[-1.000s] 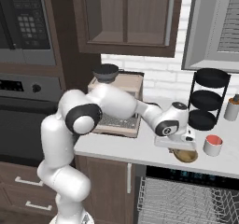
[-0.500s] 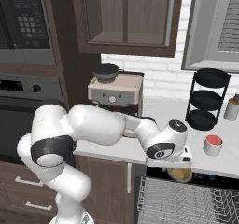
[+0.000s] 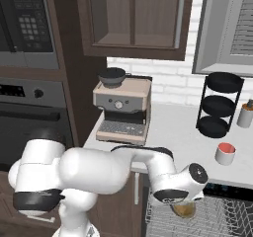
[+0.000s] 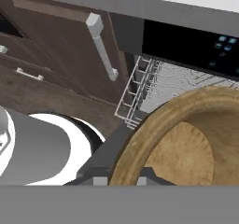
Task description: Pick up the cup and bowl from the counter, place them in the dishwasher, and close the dishwasher door.
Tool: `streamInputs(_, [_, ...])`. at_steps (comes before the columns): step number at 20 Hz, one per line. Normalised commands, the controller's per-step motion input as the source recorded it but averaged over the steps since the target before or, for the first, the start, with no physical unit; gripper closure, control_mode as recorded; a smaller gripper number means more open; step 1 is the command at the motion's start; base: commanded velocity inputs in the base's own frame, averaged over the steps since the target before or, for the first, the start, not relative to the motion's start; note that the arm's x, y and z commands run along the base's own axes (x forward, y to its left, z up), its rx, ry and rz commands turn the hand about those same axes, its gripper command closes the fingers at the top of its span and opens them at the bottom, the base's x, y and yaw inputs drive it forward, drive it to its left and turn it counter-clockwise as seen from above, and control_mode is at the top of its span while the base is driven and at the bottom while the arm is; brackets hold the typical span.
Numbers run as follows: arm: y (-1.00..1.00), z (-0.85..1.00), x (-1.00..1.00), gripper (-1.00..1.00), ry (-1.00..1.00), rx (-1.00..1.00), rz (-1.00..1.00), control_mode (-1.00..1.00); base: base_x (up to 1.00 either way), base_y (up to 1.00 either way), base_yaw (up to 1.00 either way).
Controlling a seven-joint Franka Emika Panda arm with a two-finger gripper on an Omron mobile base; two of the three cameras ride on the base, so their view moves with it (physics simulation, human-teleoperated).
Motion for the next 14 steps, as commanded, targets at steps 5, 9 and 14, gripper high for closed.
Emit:
streamInputs(5, [-0.03, -0.5, 0.08, 1.0, -0.07, 0.21, 0.14, -1.0, 0.0, 0.0, 0.0])
streamInputs(9, [-0.07, -0.43, 0.15, 1.0, 0.03, 0.13, 0.08, -1.0, 0.0, 0.0, 0.0])
streamInputs(14, [-0.02, -0.24, 0.37, 1.0, 0.21, 0.06, 0.01, -1.0, 0.0, 0.0, 0.0])
